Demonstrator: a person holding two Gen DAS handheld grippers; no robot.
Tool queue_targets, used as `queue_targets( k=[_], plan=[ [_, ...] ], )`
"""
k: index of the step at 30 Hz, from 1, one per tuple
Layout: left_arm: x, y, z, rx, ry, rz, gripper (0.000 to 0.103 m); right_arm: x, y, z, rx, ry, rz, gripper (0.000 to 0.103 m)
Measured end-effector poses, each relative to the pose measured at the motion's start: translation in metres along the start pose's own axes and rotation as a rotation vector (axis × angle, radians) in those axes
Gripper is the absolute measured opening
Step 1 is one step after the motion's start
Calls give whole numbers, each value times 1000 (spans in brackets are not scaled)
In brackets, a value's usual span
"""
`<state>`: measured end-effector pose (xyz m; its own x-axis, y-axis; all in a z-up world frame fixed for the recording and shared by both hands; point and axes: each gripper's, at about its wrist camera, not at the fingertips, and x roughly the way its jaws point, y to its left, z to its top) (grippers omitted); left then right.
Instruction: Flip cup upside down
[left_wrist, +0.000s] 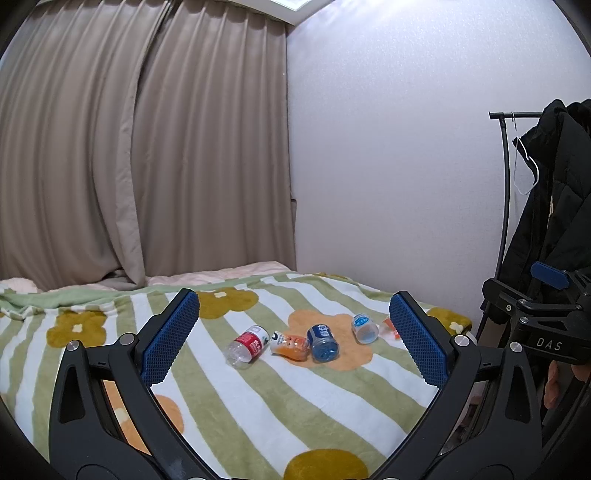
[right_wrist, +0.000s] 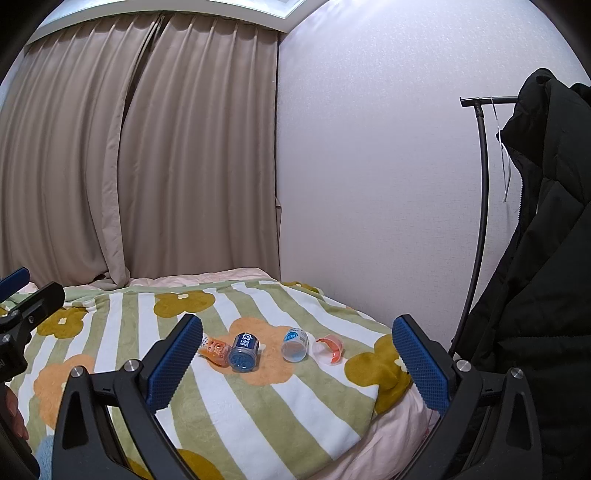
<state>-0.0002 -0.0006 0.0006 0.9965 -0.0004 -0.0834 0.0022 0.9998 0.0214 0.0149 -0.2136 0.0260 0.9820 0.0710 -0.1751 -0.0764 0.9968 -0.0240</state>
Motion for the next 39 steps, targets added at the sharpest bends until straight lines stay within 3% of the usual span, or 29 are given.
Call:
queue_targets(
  k=[29, 35, 39],
  plan=[
    [2, -4, 0, 5, 3, -7, 103, 0, 1, -2, 6, 1, -1, 102],
    [5, -8, 8, 28, 45, -17, 103, -1, 1, -3, 6, -2, -4, 102],
    [-4, -9, 13, -13, -6, -19, 103, -6, 1, -3, 3, -5, -13, 102]
  ],
)
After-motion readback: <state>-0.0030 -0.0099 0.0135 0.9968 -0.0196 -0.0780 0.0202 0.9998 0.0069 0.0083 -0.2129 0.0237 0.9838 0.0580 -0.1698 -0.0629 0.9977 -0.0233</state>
